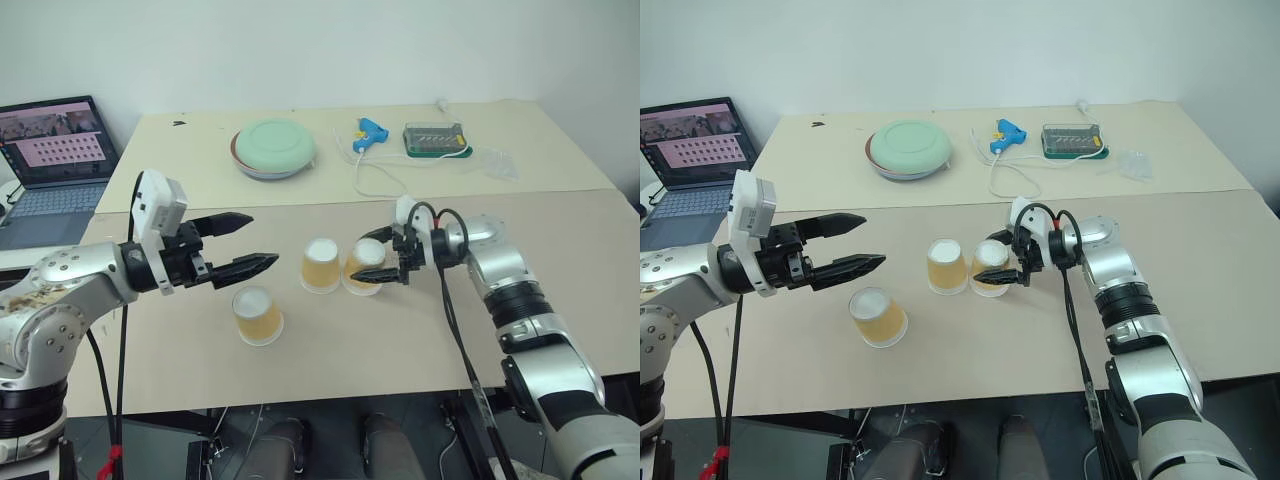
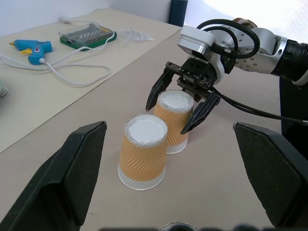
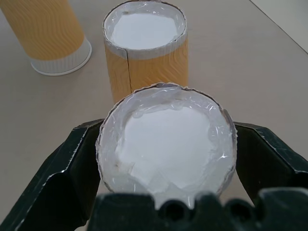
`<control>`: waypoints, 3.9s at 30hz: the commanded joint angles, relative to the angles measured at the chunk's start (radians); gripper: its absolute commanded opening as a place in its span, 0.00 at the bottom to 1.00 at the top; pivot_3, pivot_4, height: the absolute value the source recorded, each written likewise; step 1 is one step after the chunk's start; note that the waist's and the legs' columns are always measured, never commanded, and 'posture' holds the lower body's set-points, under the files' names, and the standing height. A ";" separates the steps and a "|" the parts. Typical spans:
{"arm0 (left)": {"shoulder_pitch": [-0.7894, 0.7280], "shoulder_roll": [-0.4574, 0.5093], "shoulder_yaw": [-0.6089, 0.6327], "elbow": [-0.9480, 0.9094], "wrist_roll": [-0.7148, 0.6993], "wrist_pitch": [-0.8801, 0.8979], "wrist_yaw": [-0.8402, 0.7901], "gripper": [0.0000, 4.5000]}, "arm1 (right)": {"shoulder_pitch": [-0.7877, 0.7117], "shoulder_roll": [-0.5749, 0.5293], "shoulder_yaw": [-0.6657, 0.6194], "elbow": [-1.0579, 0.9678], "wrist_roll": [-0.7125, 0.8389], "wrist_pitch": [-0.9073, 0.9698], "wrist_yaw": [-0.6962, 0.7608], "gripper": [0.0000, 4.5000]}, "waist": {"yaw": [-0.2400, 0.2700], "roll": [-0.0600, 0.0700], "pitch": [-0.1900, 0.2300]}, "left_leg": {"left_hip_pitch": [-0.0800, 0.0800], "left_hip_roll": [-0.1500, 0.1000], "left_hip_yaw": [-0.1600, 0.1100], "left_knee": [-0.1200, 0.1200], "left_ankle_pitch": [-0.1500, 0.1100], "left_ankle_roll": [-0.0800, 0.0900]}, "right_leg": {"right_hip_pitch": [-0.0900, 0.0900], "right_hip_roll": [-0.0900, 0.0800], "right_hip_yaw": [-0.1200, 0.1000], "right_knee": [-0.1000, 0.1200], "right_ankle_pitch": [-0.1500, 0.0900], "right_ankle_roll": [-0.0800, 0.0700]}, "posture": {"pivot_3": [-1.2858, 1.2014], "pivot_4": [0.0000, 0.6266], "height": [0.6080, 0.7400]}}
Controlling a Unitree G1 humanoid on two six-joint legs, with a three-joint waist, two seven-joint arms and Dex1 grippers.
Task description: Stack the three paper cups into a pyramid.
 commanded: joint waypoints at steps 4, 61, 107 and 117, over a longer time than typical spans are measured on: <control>-0.012 0.012 0.018 -0.009 0.002 -0.018 -0.010 1.00 | -0.001 -0.046 -0.085 -0.200 0.088 0.090 -0.001 0.99 | 0.000 0.000 0.000 | 0.000 0.000 0.000 0.000 0.000 0.000 | -0.001 0.000 0.000 0.000 0.000 0.000 | 0.52 0.24 1.00; 0.274 -0.098 -0.178 0.049 0.294 -0.204 -0.036 1.00 | 0.546 -0.438 -0.400 -1.049 0.478 0.526 -0.266 0.99 | 0.030 -0.001 0.000 | -0.003 0.014 0.009 0.000 -0.004 0.000 | 0.001 0.002 -0.001 -0.011 -0.002 0.004 | 0.52 0.24 1.00; -0.920 -0.291 -0.407 1.006 0.311 -0.026 -0.580 0.76 | 0.563 -0.397 -0.356 -1.071 0.446 0.508 -0.369 1.00 | 0.025 -0.003 0.001 | -0.006 0.014 0.008 0.006 -0.004 0.001 | 0.001 0.008 -0.003 -0.012 0.005 0.001 | 0.52 0.24 1.00; -1.028 -0.412 -0.481 1.293 0.501 -0.192 -0.762 0.76 | 0.661 -0.401 -0.431 -1.154 0.486 0.534 -0.431 1.00 | 0.018 -0.004 0.002 | -0.010 0.015 0.007 0.007 -0.002 0.005 | -0.002 0.008 -0.003 -0.012 0.006 -0.001 | 0.52 0.24 1.00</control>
